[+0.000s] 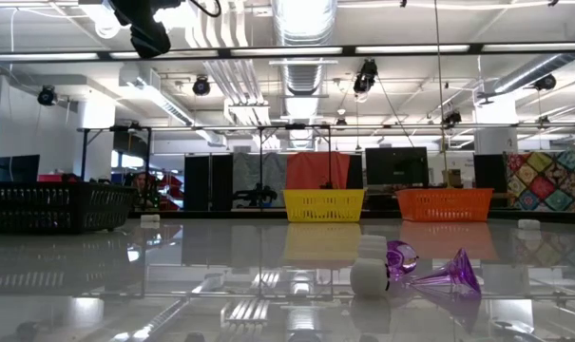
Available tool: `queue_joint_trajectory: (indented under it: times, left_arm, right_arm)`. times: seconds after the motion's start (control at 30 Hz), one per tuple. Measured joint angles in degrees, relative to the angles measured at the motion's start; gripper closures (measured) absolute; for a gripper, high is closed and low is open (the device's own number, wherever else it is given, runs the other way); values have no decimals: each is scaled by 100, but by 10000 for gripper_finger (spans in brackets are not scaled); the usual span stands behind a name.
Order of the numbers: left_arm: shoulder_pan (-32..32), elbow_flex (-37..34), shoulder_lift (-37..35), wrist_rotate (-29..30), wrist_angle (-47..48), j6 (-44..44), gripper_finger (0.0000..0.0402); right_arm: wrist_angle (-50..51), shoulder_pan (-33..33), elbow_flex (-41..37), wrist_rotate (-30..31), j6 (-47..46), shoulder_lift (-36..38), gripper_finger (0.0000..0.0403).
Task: Sort Halloween decoration
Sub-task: Put the purple witch hat toy into the black bin
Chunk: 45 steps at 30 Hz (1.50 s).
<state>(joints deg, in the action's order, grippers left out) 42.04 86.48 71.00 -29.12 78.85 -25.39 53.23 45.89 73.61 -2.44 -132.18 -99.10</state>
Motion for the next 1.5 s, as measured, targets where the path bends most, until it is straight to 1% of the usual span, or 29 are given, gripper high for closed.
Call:
queue_joint_trajectory:
  times: [0.17, 0.23, 0.33, 0.5, 0.57, 0.63, 0.73, 0.87, 1.0, 1.1, 1.23, 1.37, 1.5]
  left_arm:
    - [1, 0, 0, 0, 2, 3, 314]
    - [0, 0, 0, 0, 2, 34, 314]
    - [0, 0, -2, 0, 2, 44, 314]
    - [0, 0, -7, 0, 2, 44, 314]
    - [0, 0, -7, 0, 2, 50, 314]
    - [0, 0, -7, 0, 2, 69, 314]
    - [0, 0, -7, 0, 2, 92, 314]
    - [0, 0, -7, 0, 2, 152, 314]
    - [0, 0, -9, -2, 4, 219, 314]
    - [0, 0, -11, -60, 4, 221, 314]
    - [0, 0, -11, -338, 3, 221, 314]
    - [-2, 0, -11, -350, 2, 221, 314]
    - [-2, 0, -11, -349, 2, 221, 314]
  right_arm:
    - [209, 0, 146, -537, 11, -215, 248]
    - [199, 24, 146, -617, 48, -233, 248]
    - [210, 39, 135, -620, 165, -229, 248]
    - [460, 63, 124, -598, 868, -229, 248]
    - [542, 63, 109, -501, 1123, -229, 248]
    - [543, 63, 98, -315, 1420, -229, 250]
    - [526, 62, 89, -203, 2005, -229, 254]
    - [525, 74, 89, -211, 2842, -229, 259]
    - [519, 79, 89, -226, 3419, -229, 262]
    - [505, 79, 89, -250, 3725, -264, 260]
    - [474, 98, 89, -385, 4031, -420, 260]
    - [478, 101, 86, -646, 4151, -642, 258]
    - [501, 111, 80, -662, 4175, -817, 257]
